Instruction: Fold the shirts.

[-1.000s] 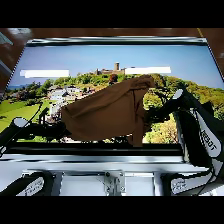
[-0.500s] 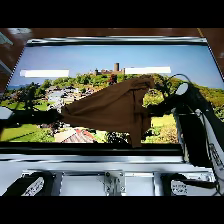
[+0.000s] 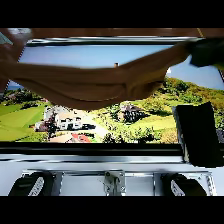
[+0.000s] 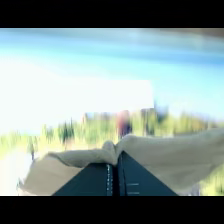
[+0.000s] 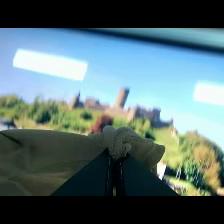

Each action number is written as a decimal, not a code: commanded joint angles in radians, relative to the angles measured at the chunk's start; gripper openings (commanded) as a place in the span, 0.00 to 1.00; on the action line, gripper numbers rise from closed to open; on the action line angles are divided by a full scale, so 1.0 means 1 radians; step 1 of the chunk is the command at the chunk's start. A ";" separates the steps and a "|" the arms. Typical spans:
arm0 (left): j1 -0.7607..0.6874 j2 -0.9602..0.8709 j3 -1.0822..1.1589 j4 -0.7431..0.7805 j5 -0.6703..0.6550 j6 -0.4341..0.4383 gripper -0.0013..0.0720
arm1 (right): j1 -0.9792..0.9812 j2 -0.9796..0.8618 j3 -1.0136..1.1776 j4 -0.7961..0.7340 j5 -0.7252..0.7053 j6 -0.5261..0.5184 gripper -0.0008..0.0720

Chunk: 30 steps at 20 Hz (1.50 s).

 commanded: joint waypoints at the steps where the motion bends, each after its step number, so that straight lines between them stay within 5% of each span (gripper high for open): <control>1: 0.000 0.101 0.132 0.010 0.079 0.000 0.08 | 0.001 0.132 0.094 -0.005 -0.109 0.011 0.09; 11: 0.000 0.127 0.174 0.011 0.081 0.005 0.08 | 0.001 0.169 0.247 -0.035 -0.075 0.056 0.09; 17: 0.000 0.136 0.201 0.011 -0.036 0.004 0.08 | 0.001 0.180 0.367 -0.234 0.207 0.164 0.09; 24: 0.000 0.141 0.270 0.009 -0.056 -0.079 0.08 | 0.001 0.298 0.367 -0.304 0.277 0.260 0.09; 30: 0.000 0.142 0.320 -0.008 -0.282 -0.128 0.08 | 0.001 0.351 0.367 -0.306 0.363 0.265 0.09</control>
